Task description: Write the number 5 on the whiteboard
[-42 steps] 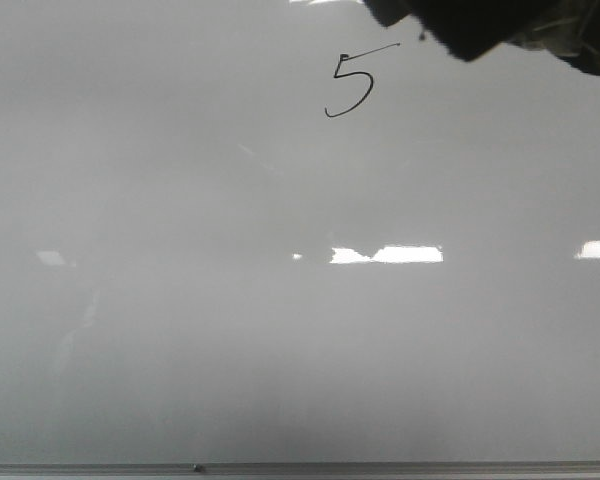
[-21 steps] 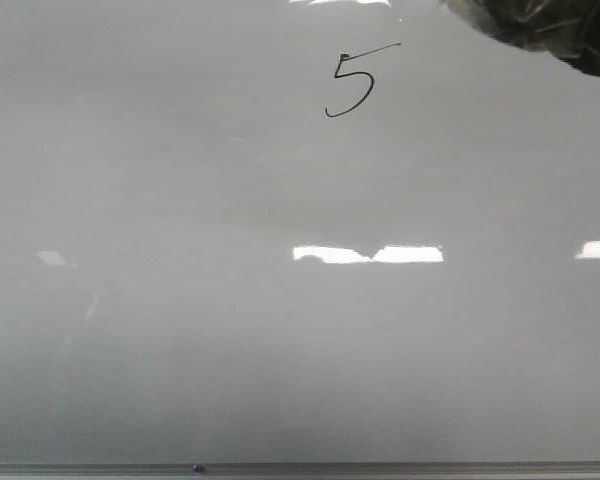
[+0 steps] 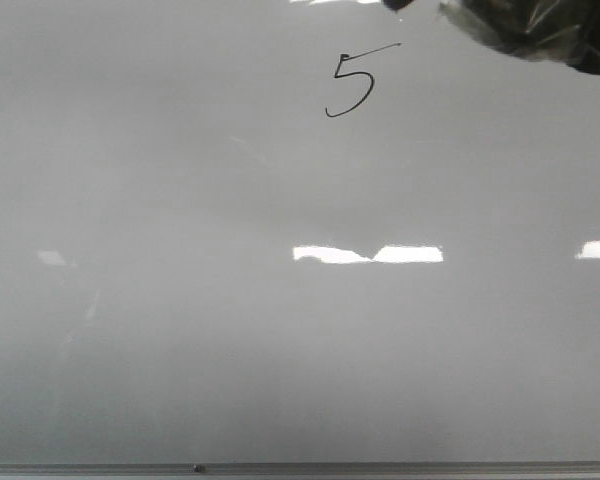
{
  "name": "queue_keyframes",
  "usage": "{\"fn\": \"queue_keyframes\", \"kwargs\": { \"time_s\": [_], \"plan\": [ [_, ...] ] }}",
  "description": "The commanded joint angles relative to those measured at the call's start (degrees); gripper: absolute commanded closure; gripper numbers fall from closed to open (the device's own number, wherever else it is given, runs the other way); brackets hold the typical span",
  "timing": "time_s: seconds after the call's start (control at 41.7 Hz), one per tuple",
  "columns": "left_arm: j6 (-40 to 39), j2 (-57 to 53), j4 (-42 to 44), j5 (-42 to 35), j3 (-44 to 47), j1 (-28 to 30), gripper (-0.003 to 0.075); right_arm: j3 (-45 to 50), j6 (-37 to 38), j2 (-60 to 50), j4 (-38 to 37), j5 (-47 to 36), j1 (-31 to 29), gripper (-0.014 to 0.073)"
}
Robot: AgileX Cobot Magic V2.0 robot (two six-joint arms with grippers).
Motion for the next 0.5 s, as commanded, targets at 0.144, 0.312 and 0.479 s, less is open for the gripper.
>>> {"fn": "queue_keyframes", "kwargs": {
  "time_s": [0.144,0.312,0.479],
  "plan": [
    [-8.2,-1.8,7.7,-2.1,-1.9,0.0,0.0680,-1.2,5.6,-1.1,-1.9,-3.6,-0.1,0.0085],
    [-21.7,-1.8,23.1,-2.1,-1.9,0.0,0.0680,-1.2,18.0,-1.1,-13.4,-7.1,-0.1,0.0085],
    [-40.4,-3.3,41.5,-1.5,-1.1,1.4,0.0680,-1.2,25.1,-1.1,-20.1,-7.2,-0.1,0.0085]
  ]
}}
